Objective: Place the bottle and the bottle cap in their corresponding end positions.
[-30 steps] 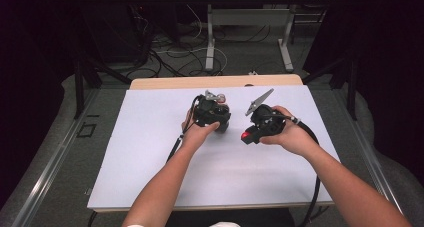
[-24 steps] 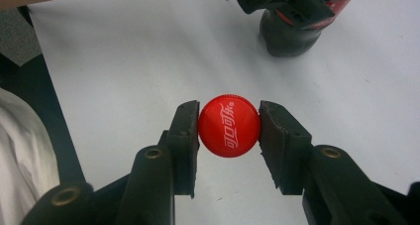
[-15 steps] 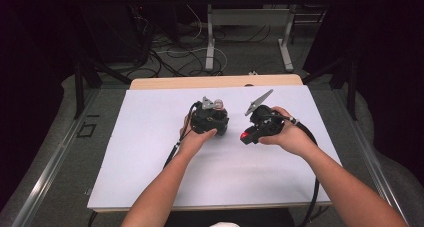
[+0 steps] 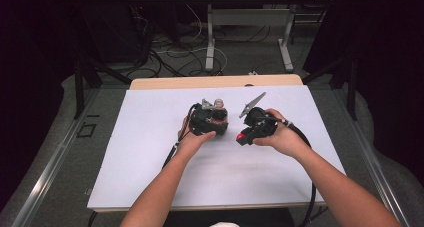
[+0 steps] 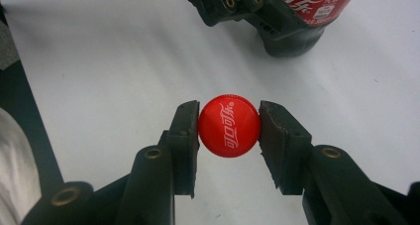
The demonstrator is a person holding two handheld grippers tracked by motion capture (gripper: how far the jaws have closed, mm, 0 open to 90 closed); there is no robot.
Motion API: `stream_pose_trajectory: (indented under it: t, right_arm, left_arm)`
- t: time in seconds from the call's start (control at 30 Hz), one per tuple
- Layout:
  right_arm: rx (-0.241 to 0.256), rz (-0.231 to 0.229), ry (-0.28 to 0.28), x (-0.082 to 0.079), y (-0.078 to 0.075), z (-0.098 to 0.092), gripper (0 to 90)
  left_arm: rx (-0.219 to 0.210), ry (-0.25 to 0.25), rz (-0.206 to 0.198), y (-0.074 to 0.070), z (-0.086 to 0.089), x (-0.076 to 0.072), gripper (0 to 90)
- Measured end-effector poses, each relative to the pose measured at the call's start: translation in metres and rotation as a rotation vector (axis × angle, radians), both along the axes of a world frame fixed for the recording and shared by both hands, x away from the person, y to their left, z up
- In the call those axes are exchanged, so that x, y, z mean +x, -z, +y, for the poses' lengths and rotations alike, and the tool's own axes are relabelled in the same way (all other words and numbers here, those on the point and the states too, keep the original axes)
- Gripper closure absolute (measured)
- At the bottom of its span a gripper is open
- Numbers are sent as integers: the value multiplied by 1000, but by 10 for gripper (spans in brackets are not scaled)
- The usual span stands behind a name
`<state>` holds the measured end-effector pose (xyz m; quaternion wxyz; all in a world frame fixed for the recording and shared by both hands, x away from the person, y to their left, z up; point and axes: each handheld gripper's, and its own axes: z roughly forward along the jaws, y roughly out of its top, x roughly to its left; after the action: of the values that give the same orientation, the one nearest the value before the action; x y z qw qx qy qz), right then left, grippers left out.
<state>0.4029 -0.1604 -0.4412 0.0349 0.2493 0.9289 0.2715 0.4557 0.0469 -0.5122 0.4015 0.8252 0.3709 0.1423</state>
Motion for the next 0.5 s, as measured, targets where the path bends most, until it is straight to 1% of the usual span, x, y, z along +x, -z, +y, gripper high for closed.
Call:
stream_pose_trajectory:
  t: [0.03, 0.07, 0.1, 0.13, 0.17, 0.2, 0.23, 0.27, 0.3, 0.33, 0.37, 0.4, 0.43, 0.47, 0.5]
  right_arm:
    - [0, -1, -9, 1, 2, 1, 605]
    - [-1, 0, 0, 1, 4, 4, 605]
    - [-12, 1, 13, 1, 5, 6, 605]
    - [-12, -16, 2, 2, 7, 8, 605]
    - [-6, -23, 3, 2, 10, 11, 605]
    - [-7, -18, 8, 1, 12, 14, 605]
    - [-9, -18, 14, 0, 14, 17, 605]
    - [-16, -25, 10, -1, 16, 20, 605]
    - [-14, -31, 5, -1, 19, 23, 605]
    - [-21, -29, 6, -2, 21, 26, 605]
    - [-28, -30, -1, -2, 23, 29, 605]
    - [-26, -23, 2, -3, 25, 33, 605]
    - [-22, -29, -8, -3, 27, 35, 605]
    - [-12, -30, -5, -4, 30, 38, 605]
    - [-8, -24, -10, -4, 33, 40, 605]
  left_arm:
    - [-19, 3, 16, -2, 2, -1, 161]
    - [-25, 5, 19, -4, 5, -2, 161]
    - [-32, 3, 30, -5, 7, -4, 162]
    - [-38, 8, 40, -7, 11, -5, 168]
    - [-46, 10, 53, -9, 15, -6, 174]
    - [-51, 3, 54, -11, 18, -9, 174]
    - [-64, 3, 47, -13, 22, -11, 175]
    - [-88, 3, 46, -14, 26, -14, 180]
    - [-95, 4, 36, -16, 30, -16, 184]
    - [-103, 6, 37, -19, 33, -19, 186]
    - [-103, 6, 37, -19, 33, -19, 196]
    - [-93, 3, 17, -23, 40, -26, 202]
    - [-99, 6, 8, -24, 43, -29, 202]
    - [-102, 4, 0, -25, 46, -32, 202]
    - [-99, 2, -13, -27, 49, -34, 202]
